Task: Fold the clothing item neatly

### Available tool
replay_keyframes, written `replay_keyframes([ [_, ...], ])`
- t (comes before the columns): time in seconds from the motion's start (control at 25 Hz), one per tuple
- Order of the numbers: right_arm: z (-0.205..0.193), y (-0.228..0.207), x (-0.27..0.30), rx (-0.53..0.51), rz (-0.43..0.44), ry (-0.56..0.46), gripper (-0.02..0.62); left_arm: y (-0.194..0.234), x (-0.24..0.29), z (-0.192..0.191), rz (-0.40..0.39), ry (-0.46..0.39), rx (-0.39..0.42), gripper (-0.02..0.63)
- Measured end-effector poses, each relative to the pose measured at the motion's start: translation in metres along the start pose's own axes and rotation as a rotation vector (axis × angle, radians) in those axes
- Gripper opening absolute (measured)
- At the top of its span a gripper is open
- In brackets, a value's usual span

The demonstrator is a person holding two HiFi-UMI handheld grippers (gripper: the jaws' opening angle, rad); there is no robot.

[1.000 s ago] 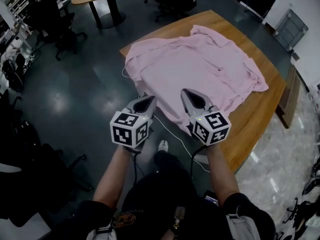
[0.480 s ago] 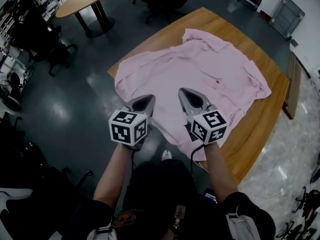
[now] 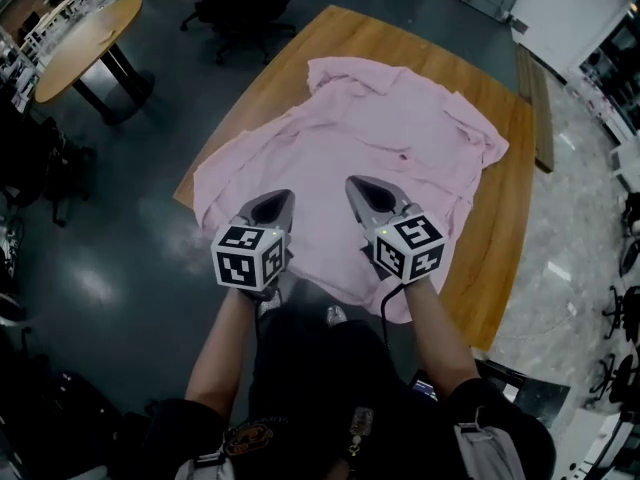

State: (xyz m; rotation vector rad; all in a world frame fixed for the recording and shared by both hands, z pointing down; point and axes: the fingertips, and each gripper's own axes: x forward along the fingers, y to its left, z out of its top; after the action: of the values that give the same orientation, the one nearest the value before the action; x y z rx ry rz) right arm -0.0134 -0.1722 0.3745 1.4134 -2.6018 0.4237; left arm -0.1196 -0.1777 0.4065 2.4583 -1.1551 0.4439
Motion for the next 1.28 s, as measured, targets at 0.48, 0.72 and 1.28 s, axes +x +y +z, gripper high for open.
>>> replay_keyframes([
  [0.48,-0.018,0.02,0.054,0.067,-0.307,0.078,0.003,0.081,0.023,-0.011,-0.23,0.087,0.063,0.008],
  [0.72,-0.036,0.027,0.077,0.078,-0.312,0.116,0.003,0.11,0.027,-0.035,-0.213,0.132,0.061,0.008],
  [1.28,-0.063,0.026,0.187,0.072,-0.143,0.212,0.005,0.218,-0.012,-0.1,0.108,0.23,-0.009,0.008],
])
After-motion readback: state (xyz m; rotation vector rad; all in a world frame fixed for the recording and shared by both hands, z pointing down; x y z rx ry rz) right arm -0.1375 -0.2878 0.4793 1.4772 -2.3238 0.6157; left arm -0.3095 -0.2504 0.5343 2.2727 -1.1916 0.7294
